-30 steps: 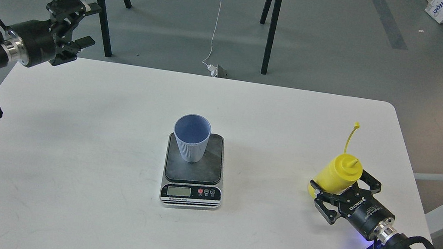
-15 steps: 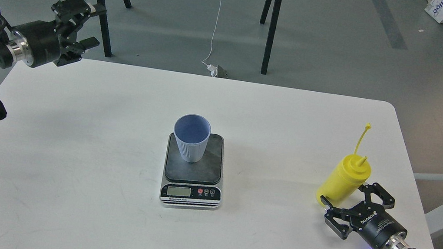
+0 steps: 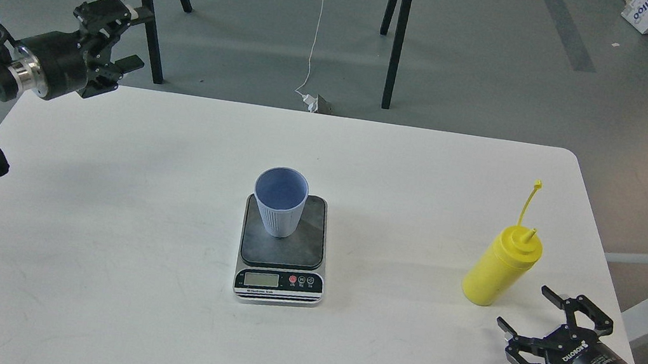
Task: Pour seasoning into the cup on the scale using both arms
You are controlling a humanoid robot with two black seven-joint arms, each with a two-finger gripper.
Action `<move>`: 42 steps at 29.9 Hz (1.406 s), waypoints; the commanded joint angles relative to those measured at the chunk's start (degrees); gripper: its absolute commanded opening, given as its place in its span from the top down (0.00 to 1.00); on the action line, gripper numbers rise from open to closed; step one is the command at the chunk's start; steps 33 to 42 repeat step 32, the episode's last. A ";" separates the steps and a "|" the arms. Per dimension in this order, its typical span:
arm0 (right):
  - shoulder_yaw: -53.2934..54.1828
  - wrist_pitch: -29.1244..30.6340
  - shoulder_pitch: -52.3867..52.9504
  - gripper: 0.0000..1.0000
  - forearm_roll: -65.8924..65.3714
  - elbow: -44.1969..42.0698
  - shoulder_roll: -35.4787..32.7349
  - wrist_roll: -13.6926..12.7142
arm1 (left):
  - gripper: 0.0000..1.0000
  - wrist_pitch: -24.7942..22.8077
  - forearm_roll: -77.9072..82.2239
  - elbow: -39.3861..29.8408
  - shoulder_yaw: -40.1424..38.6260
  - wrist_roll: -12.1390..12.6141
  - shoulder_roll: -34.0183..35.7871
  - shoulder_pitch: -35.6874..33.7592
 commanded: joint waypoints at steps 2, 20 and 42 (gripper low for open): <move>3.62 0.00 1.44 0.05 1.08 0.71 -3.56 0.00 | 0.00 0.00 -0.18 0.02 -0.14 0.01 -0.01 0.03; -5.86 0.00 37.22 0.04 -0.07 -14.75 -0.23 0.00 | 0.00 0.00 -6.50 -0.07 -0.40 0.01 0.61 0.38; -5.51 0.00 38.37 0.03 -0.07 -19.41 1.97 0.00 | 0.00 0.00 -6.51 -0.07 -0.49 0.01 -0.10 0.38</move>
